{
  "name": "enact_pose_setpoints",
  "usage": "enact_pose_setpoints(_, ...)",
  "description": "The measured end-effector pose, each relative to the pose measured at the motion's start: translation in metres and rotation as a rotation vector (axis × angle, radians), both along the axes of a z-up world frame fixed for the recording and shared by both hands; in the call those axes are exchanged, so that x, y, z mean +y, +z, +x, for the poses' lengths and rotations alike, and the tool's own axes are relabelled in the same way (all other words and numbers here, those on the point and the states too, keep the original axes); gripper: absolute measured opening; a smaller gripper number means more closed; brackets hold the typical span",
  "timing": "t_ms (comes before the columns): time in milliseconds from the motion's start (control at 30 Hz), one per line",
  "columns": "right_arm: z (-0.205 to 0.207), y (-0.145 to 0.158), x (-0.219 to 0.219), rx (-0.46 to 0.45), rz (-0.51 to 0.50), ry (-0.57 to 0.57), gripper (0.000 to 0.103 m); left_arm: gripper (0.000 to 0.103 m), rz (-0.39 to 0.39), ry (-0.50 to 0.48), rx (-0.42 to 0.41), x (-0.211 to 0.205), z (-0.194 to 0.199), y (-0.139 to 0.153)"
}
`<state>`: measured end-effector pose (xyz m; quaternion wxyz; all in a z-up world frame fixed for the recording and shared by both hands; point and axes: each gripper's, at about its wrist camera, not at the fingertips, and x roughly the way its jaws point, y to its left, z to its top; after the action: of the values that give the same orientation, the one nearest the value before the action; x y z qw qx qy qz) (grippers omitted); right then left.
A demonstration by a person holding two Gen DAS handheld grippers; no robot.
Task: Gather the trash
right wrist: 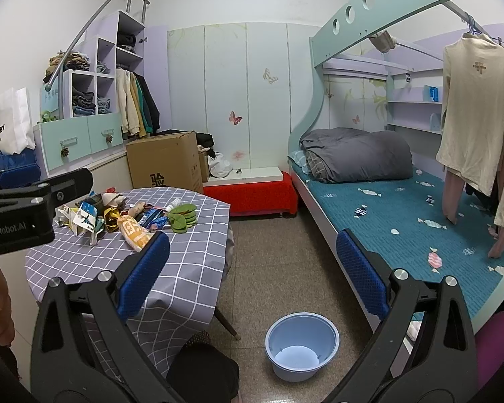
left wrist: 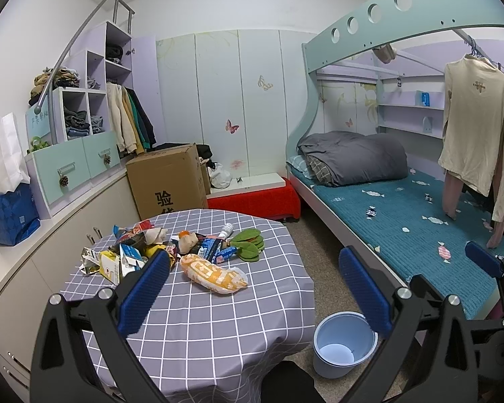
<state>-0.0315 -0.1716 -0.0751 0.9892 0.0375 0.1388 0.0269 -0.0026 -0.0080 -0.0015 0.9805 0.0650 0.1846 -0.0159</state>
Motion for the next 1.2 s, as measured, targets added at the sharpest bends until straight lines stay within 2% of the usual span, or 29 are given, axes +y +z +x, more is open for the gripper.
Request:
enact_pose_setpoints(733, 0.0, -0.005, 0.0, 0.007, 0.004, 0.0, 0.097, 0.099, 0.002, -0.003, 0.008, -0.005, -0.003, -0.003)
enact_pose_setpoints(1200, 0.001, -0.008, -0.004, 0.041, 0.026, 0.007, 0.097, 0.099, 0.003, -0.006, 0.023, -0.003, 0.002, -0.013)
